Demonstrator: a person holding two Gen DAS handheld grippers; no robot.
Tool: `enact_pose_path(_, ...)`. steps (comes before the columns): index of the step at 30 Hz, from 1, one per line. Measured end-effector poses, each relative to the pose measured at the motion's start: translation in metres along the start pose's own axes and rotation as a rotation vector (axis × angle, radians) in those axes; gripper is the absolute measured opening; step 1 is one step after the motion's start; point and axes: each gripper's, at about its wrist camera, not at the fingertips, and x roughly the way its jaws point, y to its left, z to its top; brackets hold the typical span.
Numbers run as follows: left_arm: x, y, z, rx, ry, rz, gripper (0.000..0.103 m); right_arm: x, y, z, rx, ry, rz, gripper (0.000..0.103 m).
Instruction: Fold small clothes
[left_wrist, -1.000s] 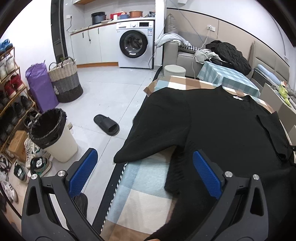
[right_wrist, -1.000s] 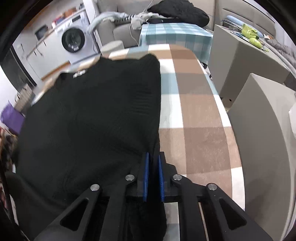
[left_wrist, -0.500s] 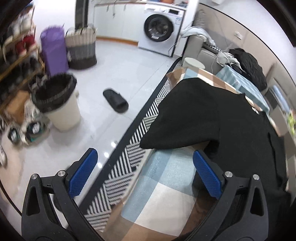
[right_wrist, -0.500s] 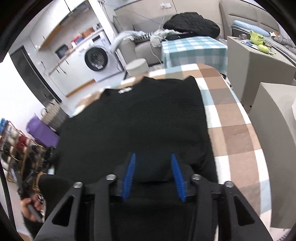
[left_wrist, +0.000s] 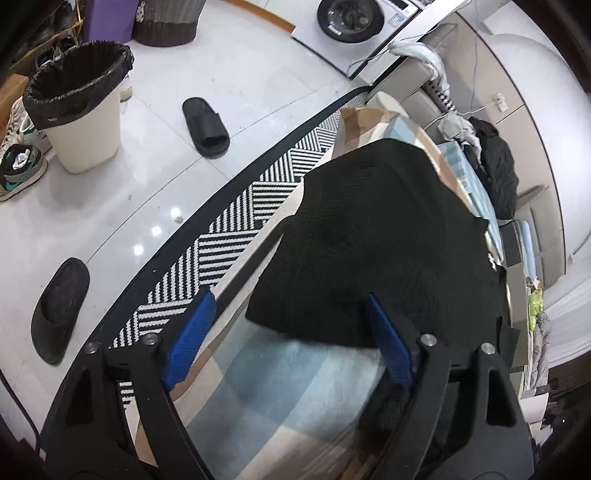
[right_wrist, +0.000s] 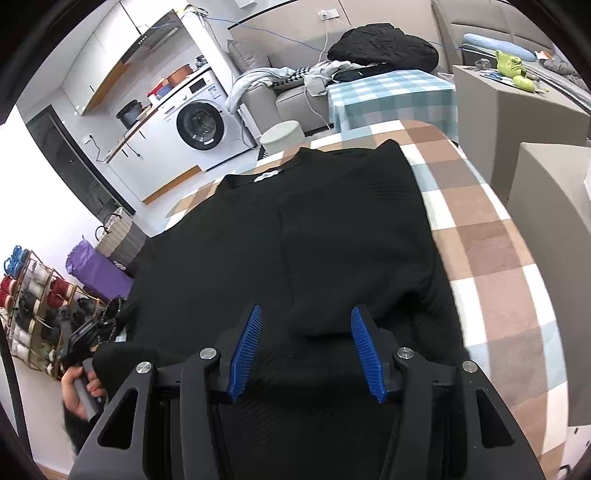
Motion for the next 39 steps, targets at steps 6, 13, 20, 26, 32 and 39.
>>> enact_pose_path(6,0.01,-0.011,0.011,0.01,-0.039,-0.061,0.028,-0.004,-0.001,-0.011,0.023,-0.011,0.006,0.052)
enact_pose_path(13,-0.022,-0.049,0.015,0.177,-0.19,-0.059,0.006,-0.008,-0.006,-0.021,0.042,-0.011,0.009,0.052)
enact_pose_path(20,-0.076,-0.152,0.017,0.416,-0.32,-0.12,0.005,-0.013,-0.006,-0.024,0.045,-0.02,0.026,0.052)
enact_pose_path(26,-0.077,-0.261,-0.033,0.625,-0.274,-0.26,0.005,-0.014,-0.011,-0.022,0.043,-0.016,0.018,0.052)
enact_pose_path(32,-0.029,-0.294,-0.101,0.723,-0.029,-0.29,0.032,-0.015,-0.016,-0.022,0.053,-0.013,0.006,0.052)
enact_pose_path(39,-0.037,-0.24,-0.097,0.653,-0.084,-0.225,0.057,-0.012,-0.022,-0.023,0.06,-0.004,-0.006,0.052)
